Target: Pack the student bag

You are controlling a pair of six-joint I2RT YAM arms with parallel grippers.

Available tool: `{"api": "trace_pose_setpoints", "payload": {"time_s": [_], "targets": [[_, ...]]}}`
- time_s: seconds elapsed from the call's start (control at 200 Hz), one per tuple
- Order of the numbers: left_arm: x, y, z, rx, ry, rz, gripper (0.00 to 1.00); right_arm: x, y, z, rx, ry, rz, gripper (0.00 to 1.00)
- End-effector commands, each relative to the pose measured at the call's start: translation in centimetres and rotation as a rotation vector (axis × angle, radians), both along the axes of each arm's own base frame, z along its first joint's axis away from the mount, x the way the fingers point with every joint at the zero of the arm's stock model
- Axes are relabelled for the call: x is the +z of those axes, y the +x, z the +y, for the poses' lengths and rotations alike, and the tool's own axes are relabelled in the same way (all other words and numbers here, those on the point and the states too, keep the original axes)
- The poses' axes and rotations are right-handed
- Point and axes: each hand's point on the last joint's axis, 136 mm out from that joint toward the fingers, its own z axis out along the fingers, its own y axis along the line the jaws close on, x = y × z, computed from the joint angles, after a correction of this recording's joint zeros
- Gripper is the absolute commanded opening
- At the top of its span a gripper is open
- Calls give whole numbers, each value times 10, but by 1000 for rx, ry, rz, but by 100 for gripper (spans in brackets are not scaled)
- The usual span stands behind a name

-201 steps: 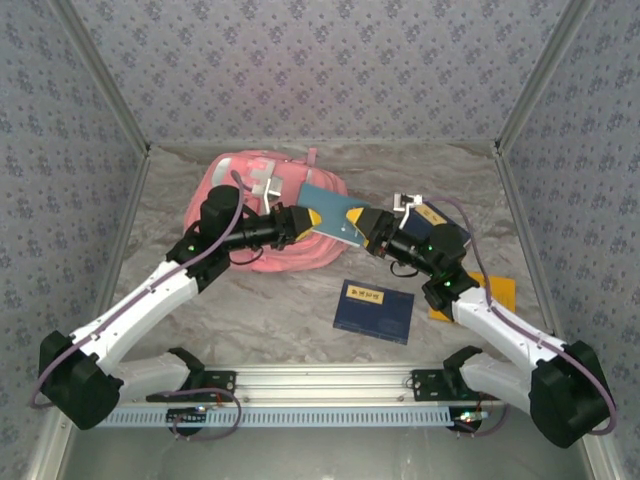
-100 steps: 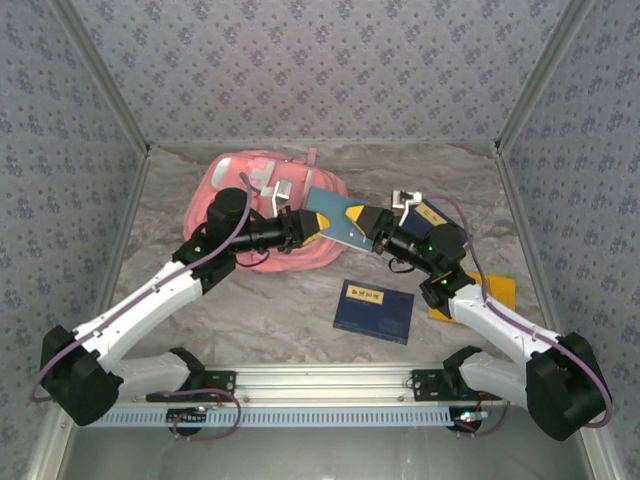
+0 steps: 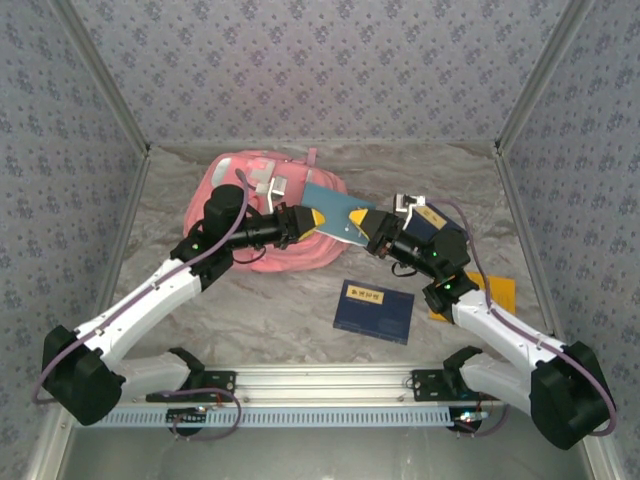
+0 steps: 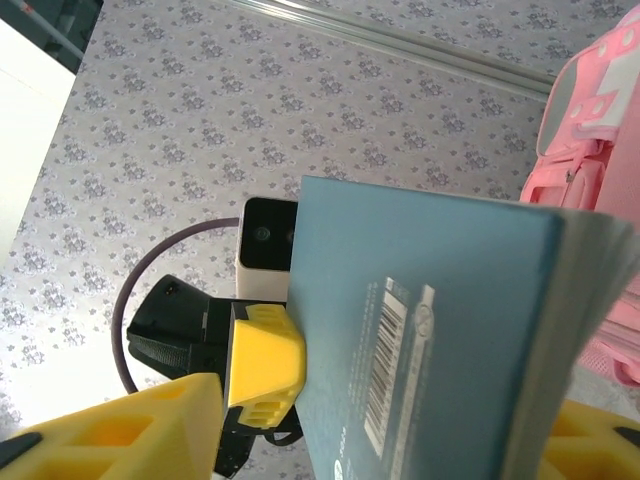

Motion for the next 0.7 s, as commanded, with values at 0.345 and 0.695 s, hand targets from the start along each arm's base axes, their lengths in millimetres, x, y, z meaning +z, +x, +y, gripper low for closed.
{"api": "trace_pose_setpoints", "payload": {"time_s": [0.345,0.695], "targets": [[7,5,0,10,-21,-41,0,2,2,-9,-30,-7,-15,42],[25,3,-8,-14,-139,6,0,6,5,-9,-28,44,-42,56]]}}
